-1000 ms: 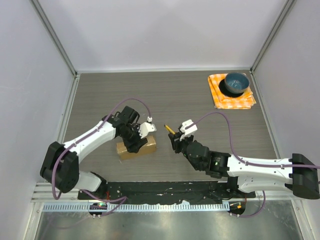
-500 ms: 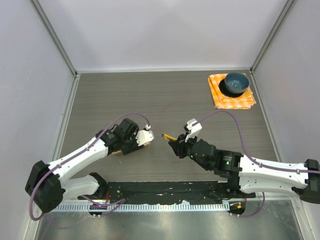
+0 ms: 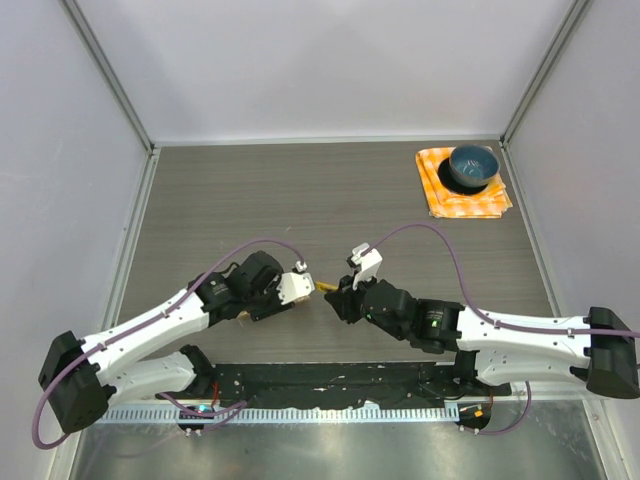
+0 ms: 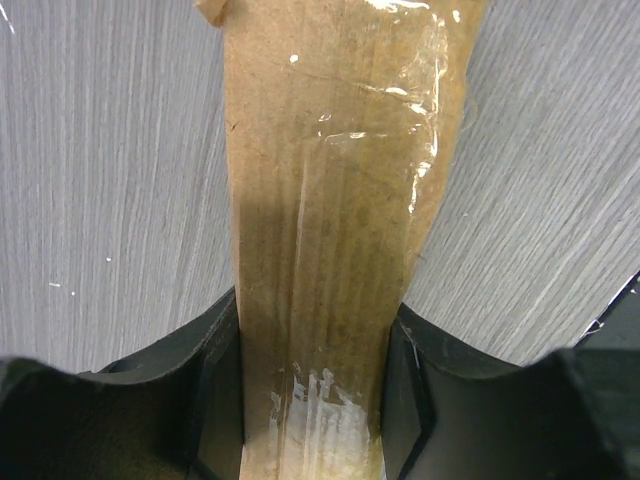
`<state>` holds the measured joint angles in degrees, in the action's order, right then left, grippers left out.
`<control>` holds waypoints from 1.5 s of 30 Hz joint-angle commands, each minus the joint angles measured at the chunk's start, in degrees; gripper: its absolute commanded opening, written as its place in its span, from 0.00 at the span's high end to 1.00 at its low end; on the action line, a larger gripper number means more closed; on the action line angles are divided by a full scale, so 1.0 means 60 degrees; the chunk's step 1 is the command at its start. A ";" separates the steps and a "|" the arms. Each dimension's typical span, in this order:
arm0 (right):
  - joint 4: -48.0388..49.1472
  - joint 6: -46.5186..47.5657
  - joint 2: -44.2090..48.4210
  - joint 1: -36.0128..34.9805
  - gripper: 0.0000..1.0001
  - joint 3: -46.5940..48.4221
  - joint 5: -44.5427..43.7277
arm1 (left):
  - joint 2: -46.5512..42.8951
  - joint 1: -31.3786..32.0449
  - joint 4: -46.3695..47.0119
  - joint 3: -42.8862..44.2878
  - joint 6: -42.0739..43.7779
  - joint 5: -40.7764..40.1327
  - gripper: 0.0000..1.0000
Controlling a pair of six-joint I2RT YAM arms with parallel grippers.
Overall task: Unpack the express box
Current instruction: Cut the express box at the center of the board.
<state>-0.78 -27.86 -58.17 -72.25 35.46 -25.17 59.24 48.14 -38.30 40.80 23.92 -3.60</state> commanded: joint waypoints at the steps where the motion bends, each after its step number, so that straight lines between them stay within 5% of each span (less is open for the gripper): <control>1: 0.0657 -0.0323 0.0086 0.0015 0.99 0.0213 0.0298 | -0.0191 0.0209 0.0524 -0.0222 -0.0193 -0.0250 0.51; 45: 0.0803 -0.0704 -0.0792 0.0029 0.99 0.0505 0.0284 | -0.0484 0.0488 0.0891 -0.0691 -0.0208 -0.0338 0.51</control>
<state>0.62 -30.72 -62.02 -72.25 36.53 -22.79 57.80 50.89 -35.88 36.47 23.14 -5.13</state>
